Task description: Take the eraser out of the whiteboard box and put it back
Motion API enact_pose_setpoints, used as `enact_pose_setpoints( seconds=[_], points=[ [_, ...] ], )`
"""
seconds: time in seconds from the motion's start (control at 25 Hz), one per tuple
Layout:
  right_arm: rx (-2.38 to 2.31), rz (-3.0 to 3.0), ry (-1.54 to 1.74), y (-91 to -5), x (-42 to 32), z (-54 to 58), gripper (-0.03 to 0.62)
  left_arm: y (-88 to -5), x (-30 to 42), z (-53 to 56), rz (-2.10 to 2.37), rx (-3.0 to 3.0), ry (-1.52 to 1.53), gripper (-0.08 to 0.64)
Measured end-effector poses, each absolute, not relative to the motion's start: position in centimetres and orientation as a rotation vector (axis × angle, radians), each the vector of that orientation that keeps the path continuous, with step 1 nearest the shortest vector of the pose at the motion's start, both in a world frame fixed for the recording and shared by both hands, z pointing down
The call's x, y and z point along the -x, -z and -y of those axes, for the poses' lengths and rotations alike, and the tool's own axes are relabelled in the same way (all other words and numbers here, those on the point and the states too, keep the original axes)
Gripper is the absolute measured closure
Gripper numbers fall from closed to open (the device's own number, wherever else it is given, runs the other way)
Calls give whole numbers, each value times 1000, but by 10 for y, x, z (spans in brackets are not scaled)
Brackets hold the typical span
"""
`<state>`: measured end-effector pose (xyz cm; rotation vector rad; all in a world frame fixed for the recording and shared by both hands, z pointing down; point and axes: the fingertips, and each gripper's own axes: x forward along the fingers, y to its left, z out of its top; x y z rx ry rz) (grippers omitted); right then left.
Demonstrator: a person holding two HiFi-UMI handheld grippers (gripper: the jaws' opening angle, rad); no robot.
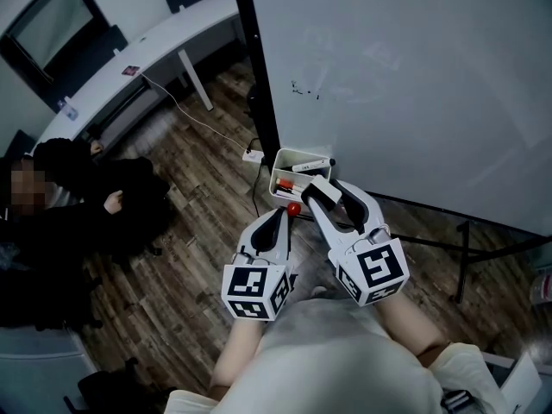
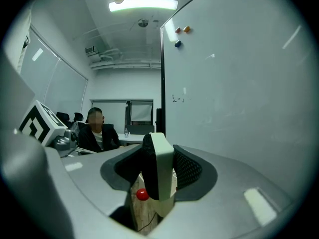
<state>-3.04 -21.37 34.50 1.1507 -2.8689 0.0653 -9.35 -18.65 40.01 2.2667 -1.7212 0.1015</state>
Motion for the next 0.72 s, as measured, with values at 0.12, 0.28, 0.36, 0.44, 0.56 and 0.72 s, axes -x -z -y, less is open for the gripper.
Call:
enact_pose_setpoints(
  seconds=[0.12,0.28,0.36,0.44,0.56,0.72],
  points=[
    [-1171,2869,-65,-343,28,209,407,-399,92,184,1710,-2280,-102,555],
    [-1201,2866,-67,-341,23,203,407,-396,89,181,1696,-2301,-103,555],
    [-1217,2864,-67,-340,21,200,407,-394,88,179,1690,-2312,-101,555],
    [-1232,2861,-65,-338,18,195,407,-392,87,176,1682,-2321,-100,555],
    [-1257,2857,-63,-335,13,188,407,-390,84,171,1667,-2336,-98,555],
    [-1292,2845,-60,-333,6,179,407,-390,80,165,1645,-2354,-102,555]
  ],
)
